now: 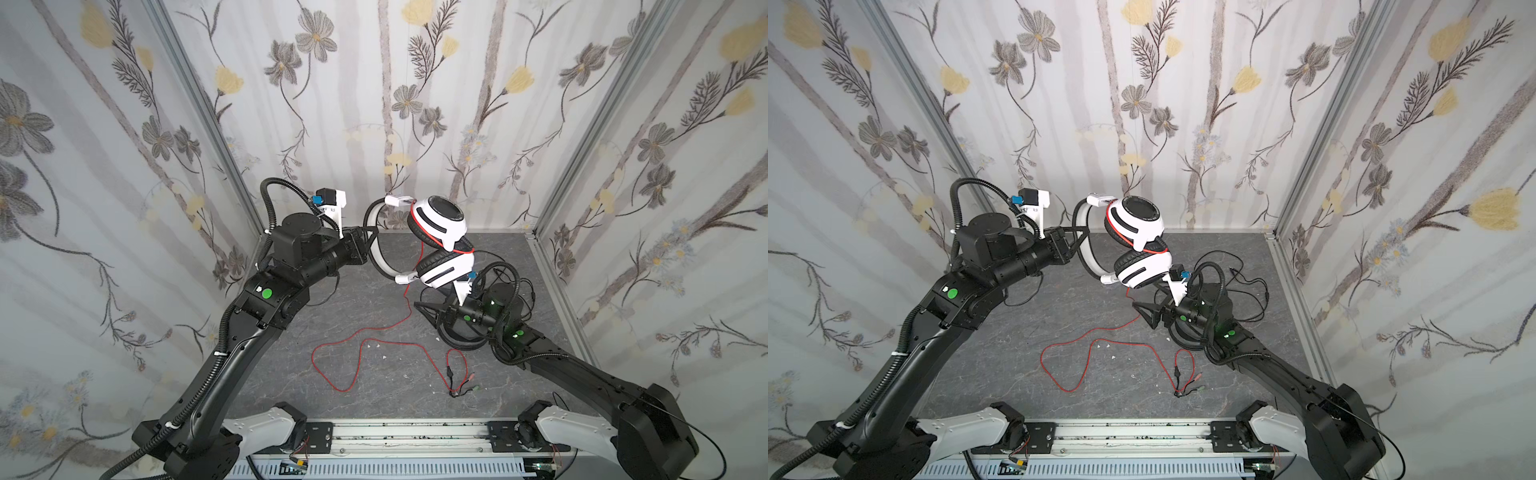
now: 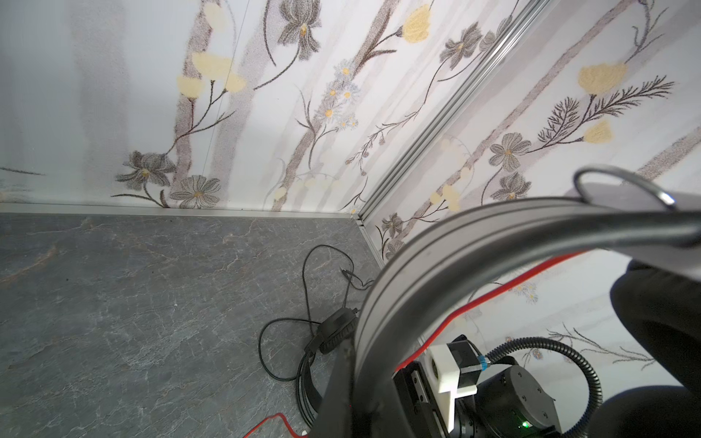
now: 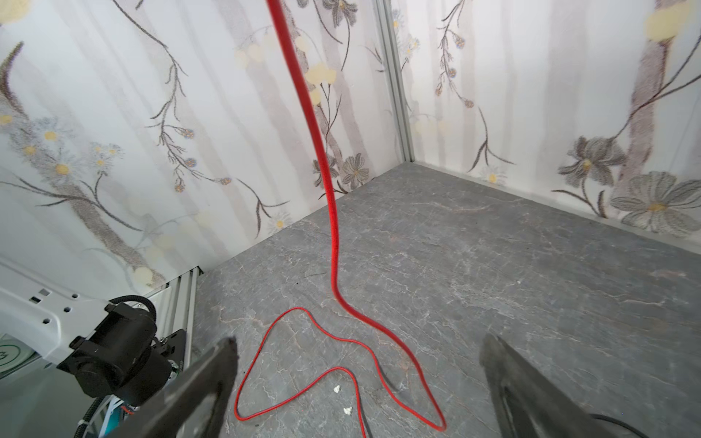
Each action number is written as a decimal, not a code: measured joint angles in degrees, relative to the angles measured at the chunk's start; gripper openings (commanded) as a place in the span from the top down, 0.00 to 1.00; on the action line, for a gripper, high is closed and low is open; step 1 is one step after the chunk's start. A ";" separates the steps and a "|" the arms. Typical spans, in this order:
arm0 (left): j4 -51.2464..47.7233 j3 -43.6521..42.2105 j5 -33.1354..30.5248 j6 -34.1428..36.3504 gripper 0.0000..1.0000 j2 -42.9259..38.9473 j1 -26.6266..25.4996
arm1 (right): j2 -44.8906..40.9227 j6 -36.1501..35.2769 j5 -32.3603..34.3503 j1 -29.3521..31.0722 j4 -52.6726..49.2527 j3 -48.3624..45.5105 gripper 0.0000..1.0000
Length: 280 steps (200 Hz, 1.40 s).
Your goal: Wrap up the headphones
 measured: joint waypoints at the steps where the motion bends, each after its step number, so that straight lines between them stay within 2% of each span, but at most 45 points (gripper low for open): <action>1: -0.04 0.00 0.00 0.00 1.00 0.00 0.00 | 0.28 0.15 -0.02 0.13 0.42 -0.07 0.01; 44: -1.25 0.00 -0.04 -1.11 1.00 -0.31 0.07 | 9.77 4.17 -0.15 1.53 11.65 0.98 0.01; 79: -1.77 0.00 -0.33 -2.10 1.00 -0.98 0.09 | 20.26 7.58 -2.75 1.46 20.09 3.91 0.03; 115: -2.64 0.00 -0.50 -2.54 1.00 -1.51 0.11 | 26.93 9.46 -4.61 1.60 24.94 6.45 0.08; 161: -2.84 0.00 -1.38 -3.41 1.00 -2.05 0.24 | 32.89 10.49 -6.75 2.40 27.80 10.56 0.31; 192: -3.02 0.13 -1.60 -3.50 1.00 -2.21 0.48 | 33.38 9.77 -7.54 3.37 27.76 10.54 0.68; 225: -2.93 1.01 -3.23 -3.67 1.00 -2.21 0.87 | 32.57 7.43 -6.71 4.48 24.79 9.49 1.00; 252: -2.89 1.09 -4.42 -3.98 1.00 -2.25 1.46 | 28.98 5.62 -4.02 5.31 21.68 6.82 1.00; 280: -2.25 0.85 -6.99 -4.44 1.00 -2.25 1.95 | 23.12 2.36 1.62 6.91 13.31 5.33 1.00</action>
